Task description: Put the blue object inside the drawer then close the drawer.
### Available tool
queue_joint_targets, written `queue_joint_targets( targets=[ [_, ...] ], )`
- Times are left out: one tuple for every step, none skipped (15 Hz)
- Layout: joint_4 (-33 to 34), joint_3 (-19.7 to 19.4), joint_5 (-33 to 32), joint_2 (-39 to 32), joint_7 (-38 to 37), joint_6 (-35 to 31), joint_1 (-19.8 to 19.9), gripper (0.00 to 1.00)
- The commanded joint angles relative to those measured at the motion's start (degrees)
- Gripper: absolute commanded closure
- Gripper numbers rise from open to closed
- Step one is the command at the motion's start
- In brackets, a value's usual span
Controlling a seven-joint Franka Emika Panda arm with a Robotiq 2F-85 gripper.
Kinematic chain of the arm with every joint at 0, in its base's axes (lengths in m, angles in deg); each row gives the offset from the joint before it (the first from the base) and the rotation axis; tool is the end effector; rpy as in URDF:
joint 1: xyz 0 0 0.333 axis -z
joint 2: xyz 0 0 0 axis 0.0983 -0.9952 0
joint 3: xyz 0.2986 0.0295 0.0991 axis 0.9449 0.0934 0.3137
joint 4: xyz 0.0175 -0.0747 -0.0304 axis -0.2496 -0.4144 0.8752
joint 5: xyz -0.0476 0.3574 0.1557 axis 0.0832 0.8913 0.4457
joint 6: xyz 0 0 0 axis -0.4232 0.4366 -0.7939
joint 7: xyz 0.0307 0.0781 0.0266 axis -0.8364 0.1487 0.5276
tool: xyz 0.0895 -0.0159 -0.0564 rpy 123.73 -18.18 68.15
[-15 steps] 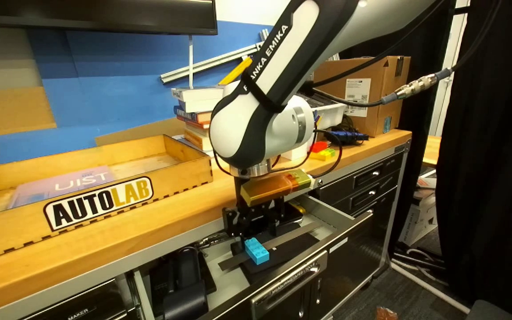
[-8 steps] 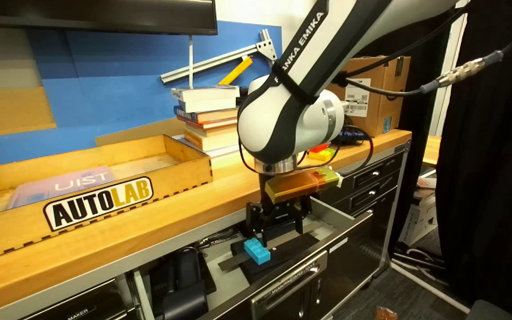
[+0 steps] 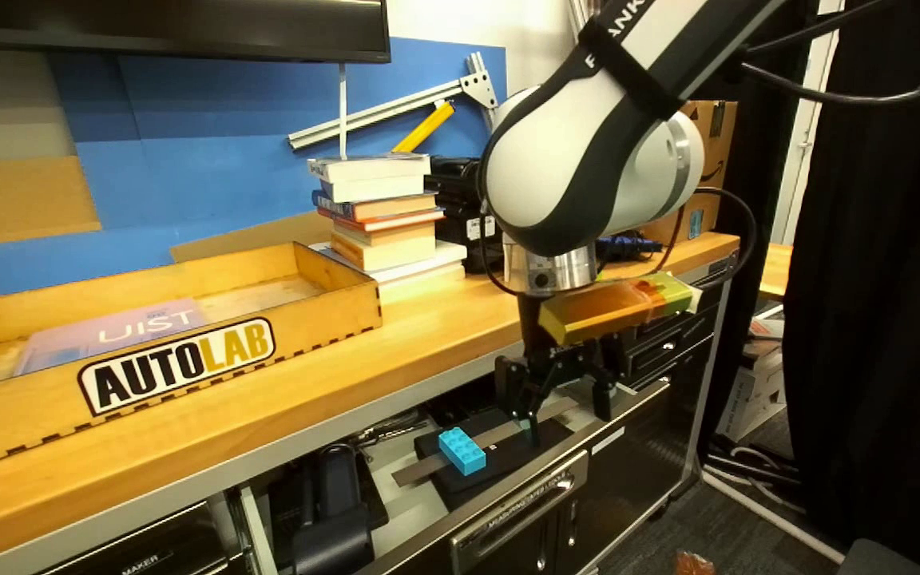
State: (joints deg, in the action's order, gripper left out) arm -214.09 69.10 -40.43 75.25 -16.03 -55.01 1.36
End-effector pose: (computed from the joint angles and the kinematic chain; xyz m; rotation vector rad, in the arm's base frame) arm 0.4453 0.0478 0.3014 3.0695 -0.2688 -0.2724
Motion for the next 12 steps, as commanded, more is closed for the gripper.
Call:
queue_joint_targets(
  targets=[
    [-4.36,0.58,-0.79,1.98,-0.17,-0.53,0.85,0.0],
    [-4.72,0.67,-1.3,1.0,-0.86,-1.67,0.89,0.0],
    [-5.04,0.74,-1.65,0.09,-1.33,-3.48,0.88,0.25],
    [-4.99,0.79,-1.88,-0.9,-1.53,-4.74,0.83,0.25],
    [-4.7,0.91,-1.74,-2.07,-1.67,-6.65,0.65,0.32],
    [-4.48,0.99,-1.82,-3.08,-2.09,-8.4,0.53,0.42],
    [-3.96,1.07,-1.97,-4.26,-2.5,-10.11,0.41,0.49],
    [-3.59,1.1,-1.77,-5.32,-2.45,-11.54,0.3,0.56],
    [-3.11,1.13,-1.92,-6.58,-2.7,-13.09,0.17,0.65],
    [-2.71,1.13,-2.34,-7.74,-3.33,-14.78,0.03,0.72],
    [-2.45,1.1,-2.77,-8.65,-3.74,-15.53,-0.12,0.8],
    [-2.11,1.02,-3.13,-9.61,-4.31,-16.91,-0.27,0.87]
  ],
)
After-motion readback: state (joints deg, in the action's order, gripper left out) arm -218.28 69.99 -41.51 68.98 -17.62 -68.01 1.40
